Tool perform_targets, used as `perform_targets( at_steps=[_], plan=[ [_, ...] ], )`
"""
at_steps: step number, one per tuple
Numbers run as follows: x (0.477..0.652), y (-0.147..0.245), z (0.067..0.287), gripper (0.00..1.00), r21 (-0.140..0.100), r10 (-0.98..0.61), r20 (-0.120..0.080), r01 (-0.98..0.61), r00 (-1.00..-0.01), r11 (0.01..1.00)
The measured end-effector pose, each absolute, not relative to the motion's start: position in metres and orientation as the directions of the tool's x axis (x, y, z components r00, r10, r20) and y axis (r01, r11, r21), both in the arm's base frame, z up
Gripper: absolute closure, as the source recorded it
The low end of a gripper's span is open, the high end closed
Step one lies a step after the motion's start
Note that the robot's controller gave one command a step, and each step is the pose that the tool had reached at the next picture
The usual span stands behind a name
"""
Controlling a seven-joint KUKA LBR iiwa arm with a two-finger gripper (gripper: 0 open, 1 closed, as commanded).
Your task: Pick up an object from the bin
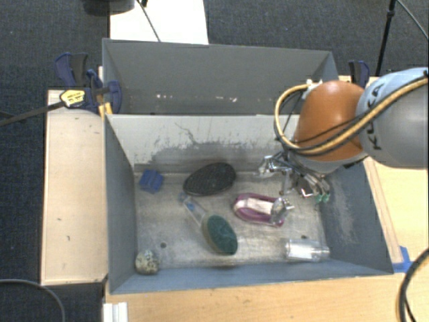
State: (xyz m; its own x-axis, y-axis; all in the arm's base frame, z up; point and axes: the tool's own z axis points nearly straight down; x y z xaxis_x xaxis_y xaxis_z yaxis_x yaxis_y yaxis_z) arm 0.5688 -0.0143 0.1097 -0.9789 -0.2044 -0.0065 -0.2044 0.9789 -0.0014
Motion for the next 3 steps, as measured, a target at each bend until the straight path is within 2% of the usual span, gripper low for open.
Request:
perform_targets(
  at_steps=[1,2,3],
  plan=[
    [0.525,-0.009,0.073,0.0,0.0,-0.111,-0.015,-0.111,-0.994,0.994],
    [0.528,-0.009,0.076,1.0,-0.001,-0.113,-0.021,-0.113,-0.993,0.994],
    [0.535,-0.012,0.22,1.0,-0.001,-0.103,-0.01,-0.103,-0.995,0.995]
  ],
)
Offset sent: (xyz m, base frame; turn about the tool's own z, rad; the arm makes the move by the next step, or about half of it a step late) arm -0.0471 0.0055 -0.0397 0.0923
